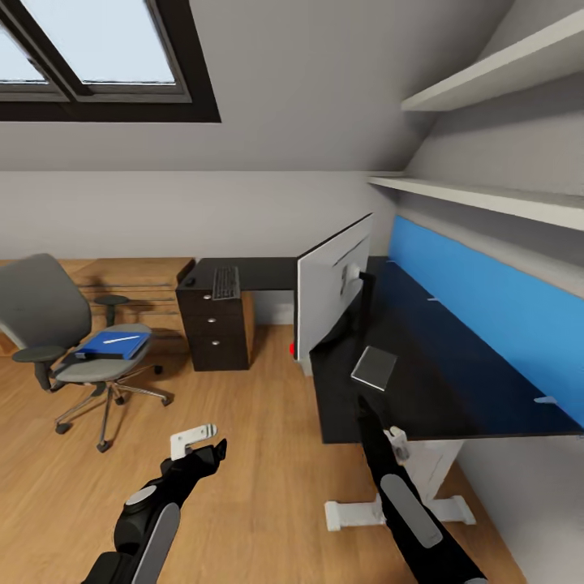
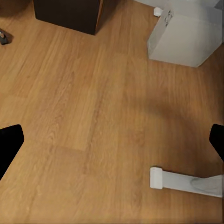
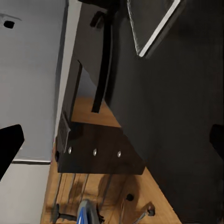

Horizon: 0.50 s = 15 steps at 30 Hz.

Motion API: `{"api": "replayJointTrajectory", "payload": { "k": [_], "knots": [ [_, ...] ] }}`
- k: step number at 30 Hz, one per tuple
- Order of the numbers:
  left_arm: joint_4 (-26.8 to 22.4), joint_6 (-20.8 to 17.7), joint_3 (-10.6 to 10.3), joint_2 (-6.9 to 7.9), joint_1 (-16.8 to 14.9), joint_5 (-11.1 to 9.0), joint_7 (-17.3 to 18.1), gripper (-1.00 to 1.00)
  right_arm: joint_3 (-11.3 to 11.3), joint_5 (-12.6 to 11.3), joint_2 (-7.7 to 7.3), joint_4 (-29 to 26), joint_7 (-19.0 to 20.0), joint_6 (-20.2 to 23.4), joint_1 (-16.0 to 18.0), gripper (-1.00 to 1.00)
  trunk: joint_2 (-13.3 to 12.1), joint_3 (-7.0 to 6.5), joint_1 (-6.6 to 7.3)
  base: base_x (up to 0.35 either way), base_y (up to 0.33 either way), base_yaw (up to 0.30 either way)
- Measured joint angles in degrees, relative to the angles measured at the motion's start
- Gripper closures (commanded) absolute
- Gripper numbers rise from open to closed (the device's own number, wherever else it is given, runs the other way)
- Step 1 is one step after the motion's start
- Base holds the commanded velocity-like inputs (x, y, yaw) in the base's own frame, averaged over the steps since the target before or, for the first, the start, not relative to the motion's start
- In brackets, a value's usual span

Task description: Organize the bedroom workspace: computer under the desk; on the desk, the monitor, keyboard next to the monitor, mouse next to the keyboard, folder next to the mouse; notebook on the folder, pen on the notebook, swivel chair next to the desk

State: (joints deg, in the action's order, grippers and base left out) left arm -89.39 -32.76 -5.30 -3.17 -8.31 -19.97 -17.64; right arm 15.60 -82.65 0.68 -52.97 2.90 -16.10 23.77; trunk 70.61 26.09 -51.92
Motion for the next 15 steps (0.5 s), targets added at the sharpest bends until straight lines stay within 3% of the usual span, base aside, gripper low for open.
{"api": "replayJointTrajectory", "payload": {
  "k": [1,3,6,11,12,14,15],
  "knots": [
    [0.05,0.03,0.12,0.27,0.01,-0.02,-0.02,-1.00,-1.66,0.02,-1.63,-0.33,-0.01,-0.03,0.00,-1.00,0.00,0.00,0.00,0.000,-0.343,0.000],
    [0.13,0.05,0.85,0.43,0.00,-0.04,0.03,-1.00,-3.33,0.06,-3.09,-0.56,-0.03,-0.16,0.00,-1.00,0.00,0.00,0.00,0.000,-0.343,0.000],
    [0.16,0.01,1.71,0.51,0.02,-0.05,0.06,-1.00,-4.70,0.11,-3.88,-0.76,-0.02,-0.53,0.00,-1.00,0.00,0.00,0.00,0.000,-0.267,0.000],
    [0.16,0.03,2.13,0.53,0.01,-0.06,0.04,-1.00,-5.08,1.71,-4.18,-0.75,-1.23,-0.48,0.20,-1.00,0.00,0.00,0.00,0.000,-0.091,0.000],
    [0.16,0.06,2.14,0.53,0.01,-0.04,0.03,-1.00,-5.09,2.60,-4.20,-0.71,-1.92,-0.42,0.25,-1.00,0.00,0.00,0.00,0.000,-0.028,0.000],
    [0.17,0.15,2.17,0.48,0.00,-0.01,0.00,-1.00,-5.13,10.51,-4.20,-0.59,-8.44,0.71,1.18,-1.00,0.00,0.00,0.00,0.000,-0.016,0.000],
    [0.17,0.17,2.16,0.47,0.00,0.00,-0.01,-1.00,-5.13,12.83,-4.16,-0.57,-10.59,1.24,1.75,-1.00,0.00,0.00,0.00,0.000,-0.004,0.000]
  ]
}}
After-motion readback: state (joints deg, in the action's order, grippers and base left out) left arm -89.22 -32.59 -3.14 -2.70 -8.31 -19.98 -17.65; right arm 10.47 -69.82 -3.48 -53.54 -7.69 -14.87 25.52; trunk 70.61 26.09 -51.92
